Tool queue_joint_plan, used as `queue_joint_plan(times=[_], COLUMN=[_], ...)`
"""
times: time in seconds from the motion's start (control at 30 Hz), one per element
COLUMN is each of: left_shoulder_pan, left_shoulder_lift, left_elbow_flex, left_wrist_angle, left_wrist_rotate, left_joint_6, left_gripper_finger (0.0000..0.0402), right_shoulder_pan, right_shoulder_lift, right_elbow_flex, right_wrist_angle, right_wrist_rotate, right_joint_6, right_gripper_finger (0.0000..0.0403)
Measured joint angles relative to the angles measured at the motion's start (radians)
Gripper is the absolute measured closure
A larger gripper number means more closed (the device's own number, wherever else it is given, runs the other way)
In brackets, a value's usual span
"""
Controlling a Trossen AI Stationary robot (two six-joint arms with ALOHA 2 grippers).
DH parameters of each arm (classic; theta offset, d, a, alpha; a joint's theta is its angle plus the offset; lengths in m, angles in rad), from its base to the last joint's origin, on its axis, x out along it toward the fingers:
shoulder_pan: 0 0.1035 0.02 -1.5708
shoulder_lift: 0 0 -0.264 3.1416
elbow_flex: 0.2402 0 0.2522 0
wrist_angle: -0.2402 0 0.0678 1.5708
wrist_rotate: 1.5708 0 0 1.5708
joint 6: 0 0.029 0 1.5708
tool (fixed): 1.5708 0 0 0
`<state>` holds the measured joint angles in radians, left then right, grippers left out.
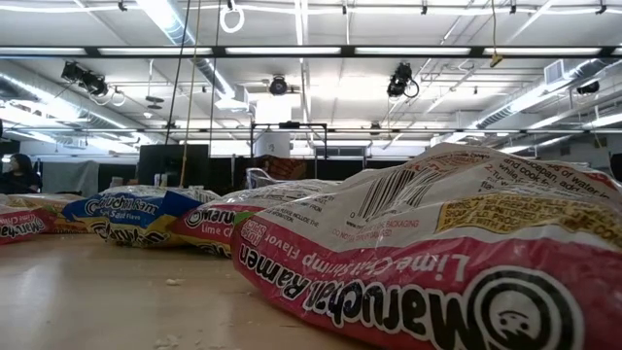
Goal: Sort Maruchan noodles
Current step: Put the middle right blue noodle pack into the bottom right transparent bin, then put the bottom right blue noodle pack into the bottom right transparent bin
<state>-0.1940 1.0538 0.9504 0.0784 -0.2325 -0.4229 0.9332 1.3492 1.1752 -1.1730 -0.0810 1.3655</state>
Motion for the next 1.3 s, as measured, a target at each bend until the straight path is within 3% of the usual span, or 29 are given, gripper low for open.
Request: queue_joint_plan(times=[0.23,0.6,0.73,0.87,1.0,1.3], left_shoulder_pan=[0.000,0.000,0.000,0.000,0.000,0.000], left_shoulder_lift=[0.000,0.000,0.000,0.000,0.000,-0.034], left_elbow_flex=[0.000,0.000,0.000,0.000,0.000,0.000], left_wrist_angle=[0.001,0.007,0.007,0.007,0.006,-0.005], left_wrist_rotate=[-0.015,-0.015,0.013,0.050,0.075,0.172], left_joint_6=[-0.001,-0.011,-0.012,-0.012,-0.011,-0.019], left_gripper_finger=[0.0361,0.0361,0.0361,0.0361,0.0361,0.0361], right_shoulder_pan=[0.030,0.036,0.007,-0.055,-0.158,-0.345], right_shoulder_lift=[0.004,-0.001,-0.022,-0.015,0.061,0.410], right_elbow_flex=[-0.141,-0.179,-0.113,0.023,0.126,0.351], right_wrist_angle=[0.022,0.023,-0.051,-0.147,-0.090,0.084], right_wrist_rotate=[0.029,-0.002,-0.024,0.077,0.153,0.129], right_joint_6=[0.254,0.213,0.177,0.130,-0.112,-0.814], right_gripper_finger=[0.0398,0.0324,0.0297,0.0290,0.0290,0.0287])
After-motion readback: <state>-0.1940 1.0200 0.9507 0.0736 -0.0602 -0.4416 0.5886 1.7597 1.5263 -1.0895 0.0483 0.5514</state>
